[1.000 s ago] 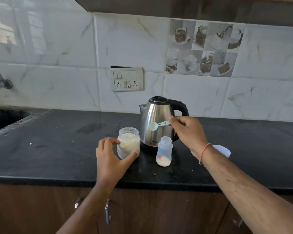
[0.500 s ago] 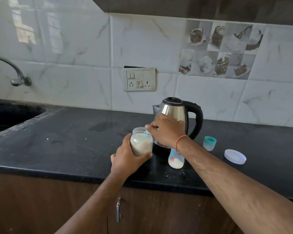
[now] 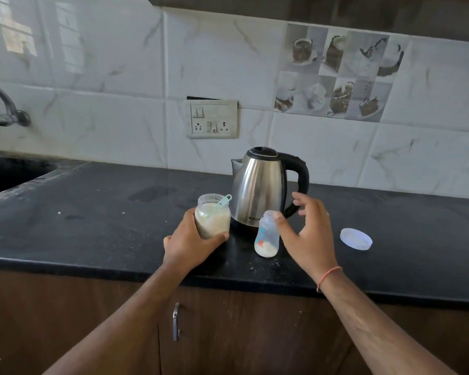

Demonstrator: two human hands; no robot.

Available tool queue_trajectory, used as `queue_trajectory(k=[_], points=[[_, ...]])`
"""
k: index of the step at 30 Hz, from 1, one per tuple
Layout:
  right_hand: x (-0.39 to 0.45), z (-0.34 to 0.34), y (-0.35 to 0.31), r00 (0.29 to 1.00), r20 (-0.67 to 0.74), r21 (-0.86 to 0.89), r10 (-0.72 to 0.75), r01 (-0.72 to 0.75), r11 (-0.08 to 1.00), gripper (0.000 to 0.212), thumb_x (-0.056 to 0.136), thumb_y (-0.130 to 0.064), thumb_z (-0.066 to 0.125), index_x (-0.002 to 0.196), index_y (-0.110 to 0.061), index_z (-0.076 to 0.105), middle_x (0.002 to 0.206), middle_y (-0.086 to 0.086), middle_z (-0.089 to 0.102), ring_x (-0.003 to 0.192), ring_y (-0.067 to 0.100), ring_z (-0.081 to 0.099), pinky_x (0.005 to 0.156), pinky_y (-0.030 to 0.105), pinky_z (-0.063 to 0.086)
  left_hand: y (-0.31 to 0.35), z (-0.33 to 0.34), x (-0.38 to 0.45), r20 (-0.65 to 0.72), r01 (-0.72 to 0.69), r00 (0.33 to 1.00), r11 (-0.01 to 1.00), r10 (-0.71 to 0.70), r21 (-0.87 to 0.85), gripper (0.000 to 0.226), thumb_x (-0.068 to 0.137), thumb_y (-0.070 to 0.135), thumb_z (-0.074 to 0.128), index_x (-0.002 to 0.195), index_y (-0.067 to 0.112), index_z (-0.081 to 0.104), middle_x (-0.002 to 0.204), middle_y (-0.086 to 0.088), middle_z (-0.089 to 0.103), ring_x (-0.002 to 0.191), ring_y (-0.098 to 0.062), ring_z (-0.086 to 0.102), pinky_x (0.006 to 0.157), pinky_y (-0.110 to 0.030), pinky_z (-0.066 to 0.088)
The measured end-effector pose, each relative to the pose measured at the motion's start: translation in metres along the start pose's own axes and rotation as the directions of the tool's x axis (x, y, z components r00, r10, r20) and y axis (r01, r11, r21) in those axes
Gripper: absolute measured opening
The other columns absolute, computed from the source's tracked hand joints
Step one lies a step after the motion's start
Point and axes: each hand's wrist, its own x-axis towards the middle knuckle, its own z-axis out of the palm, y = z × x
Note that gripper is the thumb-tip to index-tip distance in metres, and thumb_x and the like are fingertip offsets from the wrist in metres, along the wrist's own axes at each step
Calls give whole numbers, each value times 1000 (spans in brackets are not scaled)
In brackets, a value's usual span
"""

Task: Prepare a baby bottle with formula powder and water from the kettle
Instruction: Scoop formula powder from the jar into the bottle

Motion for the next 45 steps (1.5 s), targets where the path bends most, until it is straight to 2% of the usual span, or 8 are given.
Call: queue_trajectory(k=[4,7,14,18,32,36,41,45], points=[[-17,-1,21,911,326,-15,254,-264,964,90,89,-57,82,163,-28,39,138,-18,59,121,4,58,96,22,45,-3,-7,3,34,3,999,1000,-4,25,95,75,70,86,149,31,43,116,20,58,113,-15,63,110,-49,49],[-18,4,30,854,444,-29,272,-290,957,89,88,-56,84,162,-29,42,138,-20,64,116,2,64,91,22,50,-10,-18,5,30,9,999,998,-11,59,94,76,67,87,149,27,43,115,17,56,107,-15,59,104,-48,53],[-16,21,23,863,438,54,252,-305,951,57,86,-41,91,135,-32,64,112,-26,71,98,-2,71,77,8,52,-39,-55,17,-57,80,996,983,-71,162,97,81,68,84,154,24,38,120,12,56,124,-27,64,108,-53,48],[-17,32,17,863,447,63,237,-294,954,49,84,-43,92,124,-36,64,109,-25,72,96,-2,72,75,6,52,-57,-66,24,-85,113,990,994,-113,-6,99,78,56,92,156,23,41,137,2,64,124,-28,64,104,-53,55],[-15,63,6,851,494,84,177,-250,965,58,81,-51,92,131,-31,69,115,-20,76,96,-1,72,83,17,57,-59,-61,22,-136,29,990,996,-41,-86,92,77,58,91,152,33,44,134,13,62,119,-18,64,101,-49,58],[-15,61,5,842,508,91,182,-262,961,66,78,-51,94,135,-32,66,121,-20,74,101,0,72,87,19,58,-58,-63,18,-248,-36,969,986,-5,-161,106,84,59,87,167,24,31,168,-1,46,153,-24,46,122,-52,44],[-13,59,8,836,514,161,190,-312,936,75,74,-44,98,141,-31,65,123,-21,74,101,0,72,95,29,61,-44,-55,-6,-377,-387,826,908,419,160,87,90,45,76,164,21,37,171,2,33,165,-22,19,133,-52,-7],[-10,54,15,860,452,329,238,-409,851,69,81,-28,97,142,-26,66,122,-15,78,108,8,73,102,35,60,-18,-22,-18,-172,-611,760,779,627,142,79,96,42,76,163,21,40,163,16,35,159,-1,21,131,-21,7]])
